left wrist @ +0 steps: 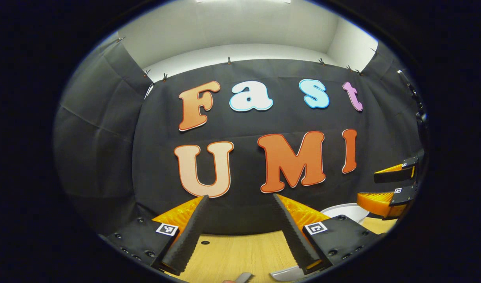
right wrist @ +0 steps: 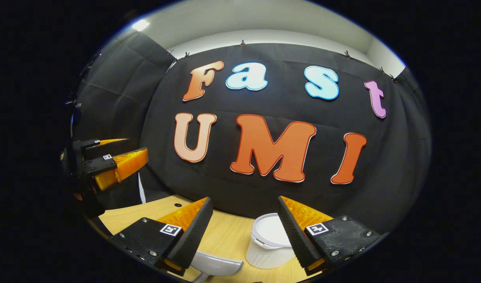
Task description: Pick up the small broom and dustpan from the desktop, sweep the trash into the dustpan with the broom, and then empty the trash into the garbage bin.
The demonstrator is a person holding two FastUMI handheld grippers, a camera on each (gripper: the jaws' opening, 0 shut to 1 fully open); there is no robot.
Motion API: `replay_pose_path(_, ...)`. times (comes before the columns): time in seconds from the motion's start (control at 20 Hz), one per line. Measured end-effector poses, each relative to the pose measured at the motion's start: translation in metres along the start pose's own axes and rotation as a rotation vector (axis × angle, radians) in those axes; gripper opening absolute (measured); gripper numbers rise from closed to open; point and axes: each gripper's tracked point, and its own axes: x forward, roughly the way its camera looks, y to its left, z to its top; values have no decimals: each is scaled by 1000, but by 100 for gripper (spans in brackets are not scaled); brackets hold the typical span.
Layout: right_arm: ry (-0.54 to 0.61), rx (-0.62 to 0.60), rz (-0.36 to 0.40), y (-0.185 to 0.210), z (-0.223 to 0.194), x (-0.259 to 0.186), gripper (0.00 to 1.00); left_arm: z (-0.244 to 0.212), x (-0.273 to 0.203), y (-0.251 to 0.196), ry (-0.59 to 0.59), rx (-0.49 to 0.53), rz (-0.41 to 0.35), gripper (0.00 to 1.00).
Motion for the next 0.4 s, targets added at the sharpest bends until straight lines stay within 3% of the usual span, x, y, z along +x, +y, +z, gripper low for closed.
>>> replay_pose_path(0.4,42,17,20,-2,-24,-8,99,-24,-13,-13,101,8,7,100)
